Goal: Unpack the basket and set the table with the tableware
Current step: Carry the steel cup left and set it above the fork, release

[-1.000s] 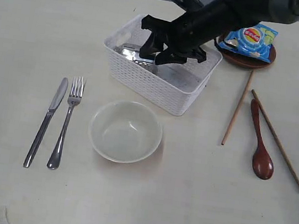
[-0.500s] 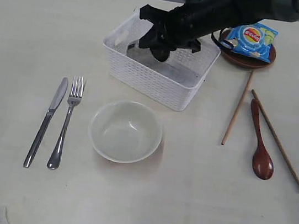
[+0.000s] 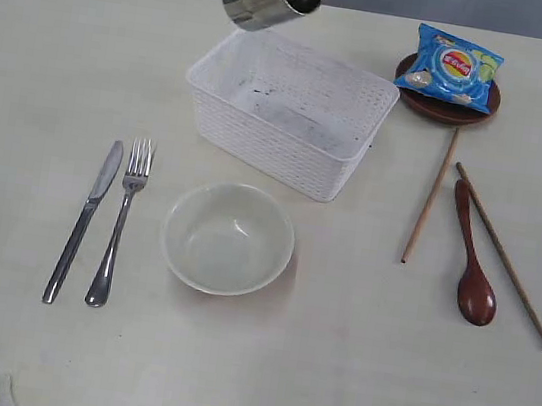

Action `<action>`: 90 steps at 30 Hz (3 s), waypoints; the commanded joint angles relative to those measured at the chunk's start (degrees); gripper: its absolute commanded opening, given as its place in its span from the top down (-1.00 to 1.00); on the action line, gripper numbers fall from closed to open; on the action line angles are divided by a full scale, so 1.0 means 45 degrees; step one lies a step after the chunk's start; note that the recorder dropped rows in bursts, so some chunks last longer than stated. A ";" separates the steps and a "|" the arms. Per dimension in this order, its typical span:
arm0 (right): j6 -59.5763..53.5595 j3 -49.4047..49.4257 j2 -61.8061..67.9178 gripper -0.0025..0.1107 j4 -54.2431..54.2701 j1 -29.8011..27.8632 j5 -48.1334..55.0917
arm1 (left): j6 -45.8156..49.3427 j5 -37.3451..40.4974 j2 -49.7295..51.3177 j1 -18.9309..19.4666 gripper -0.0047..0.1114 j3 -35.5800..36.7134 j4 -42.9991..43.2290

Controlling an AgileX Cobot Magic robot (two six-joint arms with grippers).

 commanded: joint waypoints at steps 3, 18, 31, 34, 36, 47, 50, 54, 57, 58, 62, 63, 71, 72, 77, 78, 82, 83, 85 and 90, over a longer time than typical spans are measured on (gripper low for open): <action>0.1401 -0.0440 -0.0447 0.96 -0.2231 0.2497 -0.0052 | -0.0030 -0.0007 -0.0025 -0.0064 0.92 0.0030 0.0038; 0.6562 -0.8963 0.5440 0.96 -0.8607 0.5607 0.3327 | -0.0030 -0.0007 -0.0025 -0.0064 0.92 0.0030 0.0038; 0.7186 -1.2618 0.8689 0.96 -1.0087 0.5454 0.4395 | -0.0030 -0.0007 -0.0025 -0.0064 0.92 0.0030 0.0038; 0.7186 -1.2618 0.8831 0.96 -1.0193 0.5307 0.4374 | -0.0030 -0.0007 -0.0025 -0.0064 0.92 0.0030 0.0038; 0.7186 -1.2618 0.8927 0.96 -1.0216 0.5148 0.4405 | -0.0030 -0.0007 -0.0025 -0.0064 0.92 0.0030 0.0038; 0.7605 -1.2618 0.8836 0.96 -1.0619 0.4167 0.4919 | -0.0030 -0.0007 -0.0025 -0.0064 0.92 0.0030 0.0038; 0.7418 -1.2618 0.8690 0.96 -1.0296 0.4065 0.4919 | -0.0030 -0.0007 -0.0025 -0.0064 0.92 0.0030 0.0038; 0.6699 -1.2592 0.8690 0.96 -0.9367 0.4184 0.4919 | -0.0030 -0.0007 -0.0025 -0.0064 0.92 0.0030 0.0038; 0.6506 -1.2455 0.8690 0.96 -0.9315 0.4468 0.4810 | -0.0030 -0.0007 -0.0025 -0.0064 0.92 0.0030 0.0038; 0.6447 -1.2455 0.8690 0.96 -0.9349 0.4540 0.4746 | -0.0030 -0.0007 -0.0025 -0.0064 0.92 0.0030 0.0038; 0.6447 -1.2455 0.8980 0.96 -0.9378 0.4658 0.4712 | -0.0030 -0.0007 -0.0025 -0.0064 0.92 0.0030 0.0038; 0.6447 -1.2455 0.9094 0.96 -0.9378 0.4658 0.4712 | -0.0030 -0.0007 -0.0025 -0.0064 0.92 0.0030 0.0038; 0.6447 -1.2455 0.9556 0.96 -0.8948 0.4692 0.4520 | -0.0030 -0.0007 -0.0025 -0.0064 0.92 0.0030 0.0038; 0.6447 -1.2455 0.9552 0.96 -0.8921 0.4692 0.4520 | -0.0030 -0.0007 -0.0025 -0.0064 0.92 0.0030 0.0038; 0.6447 -1.2455 0.9552 0.96 -0.8775 0.4692 0.4502 | -0.0030 -0.0007 -0.0025 -0.0064 0.92 0.0030 0.0038; 0.6409 -1.2455 0.9552 0.96 -0.8684 0.4692 0.4502 | -0.0030 -0.0007 -0.0025 -0.0064 0.92 0.0030 0.0038; 0.5981 -1.2455 0.9552 0.65 -0.8380 0.4692 0.4613 | -0.0030 -0.0007 -0.0025 -0.0064 0.92 0.0030 0.0038; 0.5981 -1.2455 0.9552 0.45 -0.8380 0.4692 0.4522 | -0.0030 -0.0007 -0.0025 -0.0064 0.92 0.0030 0.0038; 0.6034 -1.2455 0.9552 0.37 -0.8518 0.4692 0.4337 | -0.0030 -0.0007 -0.0025 -0.0064 0.92 0.0030 0.0038; 0.6034 -1.2455 0.9398 0.37 -0.8518 0.4668 0.3926 | -0.0030 -0.0007 -0.0025 -0.0064 0.92 0.0030 0.0038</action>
